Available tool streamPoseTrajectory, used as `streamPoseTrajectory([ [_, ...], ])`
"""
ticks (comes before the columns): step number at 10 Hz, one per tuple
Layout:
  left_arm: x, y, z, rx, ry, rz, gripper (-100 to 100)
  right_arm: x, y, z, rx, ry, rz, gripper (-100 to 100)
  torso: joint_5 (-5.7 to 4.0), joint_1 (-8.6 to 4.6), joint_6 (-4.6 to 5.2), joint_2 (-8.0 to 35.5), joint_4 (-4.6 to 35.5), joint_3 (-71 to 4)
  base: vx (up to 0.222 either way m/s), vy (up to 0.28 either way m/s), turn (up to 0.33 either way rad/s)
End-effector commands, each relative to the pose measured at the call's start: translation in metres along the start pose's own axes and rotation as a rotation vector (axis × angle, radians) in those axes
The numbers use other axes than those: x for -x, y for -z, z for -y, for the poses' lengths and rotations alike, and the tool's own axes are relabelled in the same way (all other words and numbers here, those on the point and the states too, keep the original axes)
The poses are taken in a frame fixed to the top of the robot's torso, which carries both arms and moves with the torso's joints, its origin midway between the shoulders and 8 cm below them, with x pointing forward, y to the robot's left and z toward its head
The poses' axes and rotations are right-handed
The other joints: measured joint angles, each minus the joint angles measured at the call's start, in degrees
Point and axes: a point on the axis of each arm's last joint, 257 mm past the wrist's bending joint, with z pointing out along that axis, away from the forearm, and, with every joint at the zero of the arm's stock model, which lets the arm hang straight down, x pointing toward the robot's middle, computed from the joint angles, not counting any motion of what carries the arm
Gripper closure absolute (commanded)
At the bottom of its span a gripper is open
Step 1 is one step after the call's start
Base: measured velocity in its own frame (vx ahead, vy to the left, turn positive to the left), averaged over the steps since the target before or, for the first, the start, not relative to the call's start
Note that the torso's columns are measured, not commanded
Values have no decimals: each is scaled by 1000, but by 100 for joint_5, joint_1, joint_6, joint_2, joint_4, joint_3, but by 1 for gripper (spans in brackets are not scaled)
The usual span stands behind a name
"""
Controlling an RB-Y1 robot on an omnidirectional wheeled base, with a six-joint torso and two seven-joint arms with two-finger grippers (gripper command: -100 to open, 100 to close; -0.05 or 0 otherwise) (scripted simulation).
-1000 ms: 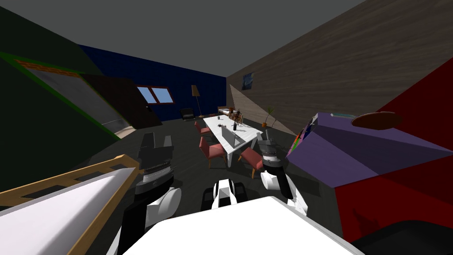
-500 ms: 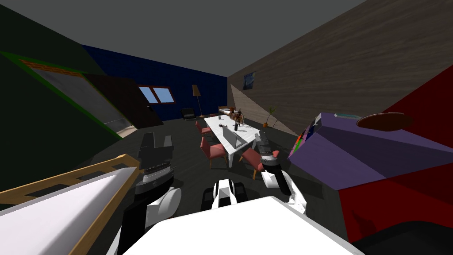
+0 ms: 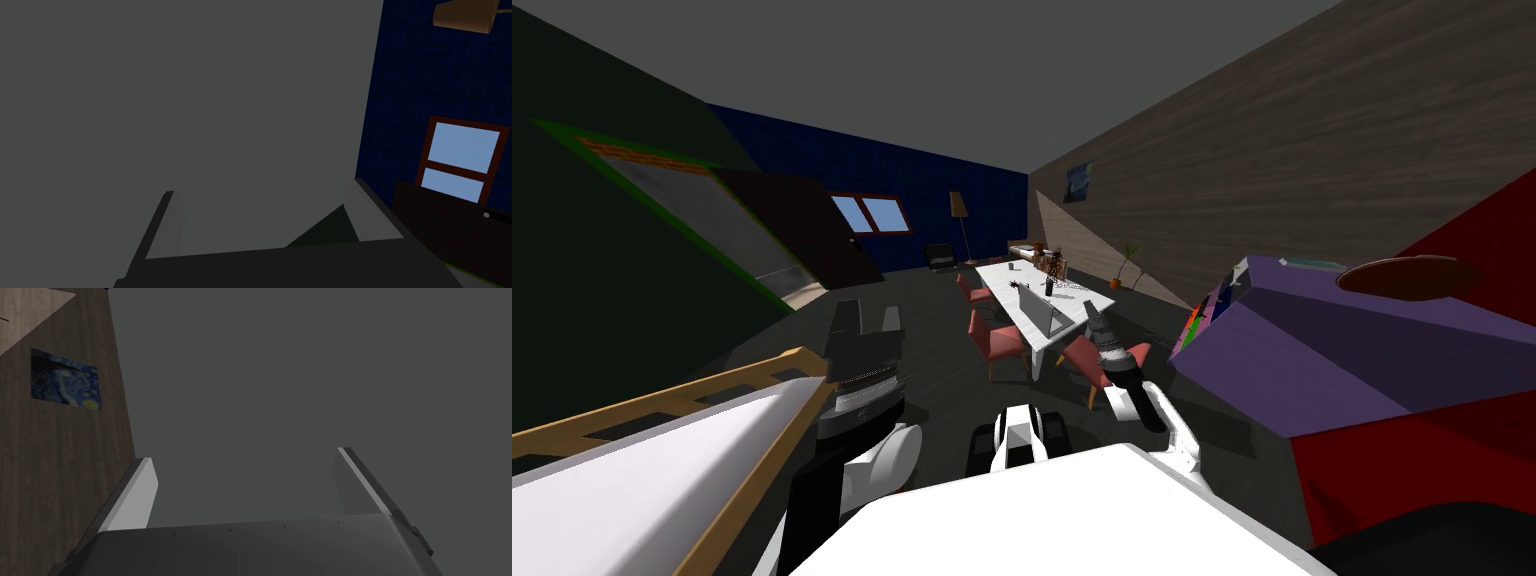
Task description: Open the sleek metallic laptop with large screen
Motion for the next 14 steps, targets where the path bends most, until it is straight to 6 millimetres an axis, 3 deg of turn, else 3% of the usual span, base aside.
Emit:
streamPoseTrajectory([
  [1,0,0,0,0,0,0,0,-14,2,15,-18,146,-62,-100,0,-1,0,0,0,0,37,29,30],
  [5,0,0,0,0,0,0,0,-24,4,29,-29,275,-113,-100,1,4,-1,1,0,1,28,26,16],
  [11,0,0,0,0,0,0,0,-44,11,63,-47,529,-229,-100,1,3,-1,-2,0,-1,29,25,23],
  [13,0,0,0,0,0,0,0,-52,17,83,-53,652,-294,-100,0,1,0,3,1,2,29,27,28],
  [14,0,0,0,0,0,0,0,-52,17,83,-52,660,-294,-100,1,4,-1,-1,0,-1,28,26,16],
])
